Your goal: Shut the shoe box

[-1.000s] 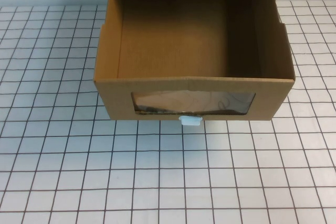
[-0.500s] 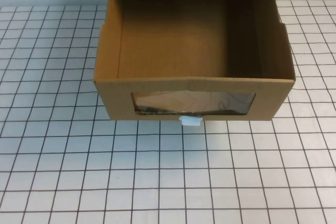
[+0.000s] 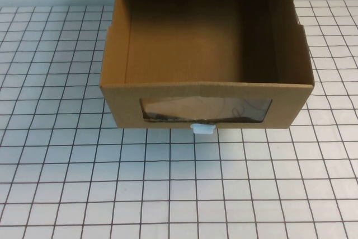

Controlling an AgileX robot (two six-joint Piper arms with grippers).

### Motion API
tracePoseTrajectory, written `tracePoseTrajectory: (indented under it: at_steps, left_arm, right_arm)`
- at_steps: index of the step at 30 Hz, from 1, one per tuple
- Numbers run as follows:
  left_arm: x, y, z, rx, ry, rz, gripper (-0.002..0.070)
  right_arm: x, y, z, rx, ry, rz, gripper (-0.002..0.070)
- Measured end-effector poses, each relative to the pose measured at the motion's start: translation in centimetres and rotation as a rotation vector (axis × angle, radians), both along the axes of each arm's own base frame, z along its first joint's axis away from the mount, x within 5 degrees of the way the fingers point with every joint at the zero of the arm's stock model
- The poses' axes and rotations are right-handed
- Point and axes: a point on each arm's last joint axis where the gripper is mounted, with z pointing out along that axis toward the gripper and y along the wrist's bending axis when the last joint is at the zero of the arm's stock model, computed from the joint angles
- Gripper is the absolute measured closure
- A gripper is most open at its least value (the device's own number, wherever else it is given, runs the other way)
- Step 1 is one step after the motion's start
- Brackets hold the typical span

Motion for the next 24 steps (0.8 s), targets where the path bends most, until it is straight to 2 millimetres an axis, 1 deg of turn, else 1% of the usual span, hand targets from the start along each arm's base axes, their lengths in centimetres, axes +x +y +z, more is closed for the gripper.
tracePoseTrajectory:
  at_steps: [1,2,3,5,6,8,9,10,11,13,15,17,19,21,23,24]
  left_arm:
    - [-0.5,0.1,1.4,-0.001,-0.008,0.004,0.0677]
    - [-0.7,0.1,2.7,-0.003,0.007,0.006,0.0677]
    - [-0.6,0.2,4.0,-0.003,0.037,0.009,0.0677]
    - [0.2,0.2,6.1,0.001,0.126,0.019,0.0677]
    - [0.9,0.2,7.1,0.004,0.195,0.027,0.0677]
    - [2.7,0.1,8.3,0.013,0.369,0.042,0.0677]
    - [4.1,0.1,8.8,0.02,0.477,0.051,0.0677]
    - [4.8,0.1,9.3,0.024,0.549,0.058,0.0677]
    - [6.0,0.0,9.4,0.029,0.646,0.065,0.0677]
    - [8.0,-0.1,9.0,0.043,0.803,0.079,0.0677]
    - [10.1,-0.3,8.2,0.066,0.933,0.101,0.0677]
    - [11.7,-0.4,7.4,0.077,1.03,0.107,0.0677]
    - [13.2,-0.7,6.7,0.069,1.111,0.08,0.0678]
    - [14.7,-1.1,6.1,0.08,1.177,0.052,0.0677]
    - [16.2,-1.8,5.7,0.126,1.227,0.013,0.0677]
    - [17.1,-2.2,5.6,0.171,1.251,-0.008,0.0678]
  right_arm:
    - [-0.3,0.0,1.1,0.002,0.019,0.015,0.0691]
    - [-0.6,0.0,2.5,0.001,0.04,0.024,0.0691]
    - [-0.8,0.0,3.8,-0.002,0.057,0.026,0.0691]
    - [-0.5,0.0,6.0,-0.006,0.131,0.019,0.0691]
    - [-0.2,-0.1,7.1,-0.006,0.179,0.01,0.0691]
    - [0.9,-0.1,8.8,-0.005,0.294,-0.008,0.0691]
    - [1.7,-0.2,9.5,-0.004,0.362,-0.017,0.0691]
    - [2.6,-0.2,9.8,-0.005,0.438,-0.031,0.0691]
    - [3.6,-0.2,10.0,-0.012,0.52,-0.049,0.0691]
    - [5.8,-0.2,9.9,-0.05,0.674,-0.106,0.0691]
    - [8.3,-0.2,8.9,-0.133,0.834,-0.198,0.0691]
    - [10.0,-0.2,7.9,-0.197,0.934,-0.256,0.0691]
    - [11.0,-0.1,7.3,-0.219,0.974,-0.258,0.0691]
    - [11.5,0.4,6.7,-0.213,0.993,-0.177,0.0691]
    - [11.9,1.1,6.0,-0.224,1.01,-0.089,0.0691]
    - [12.4,1.4,5.6,-0.271,1.022,-0.07,0.0691]
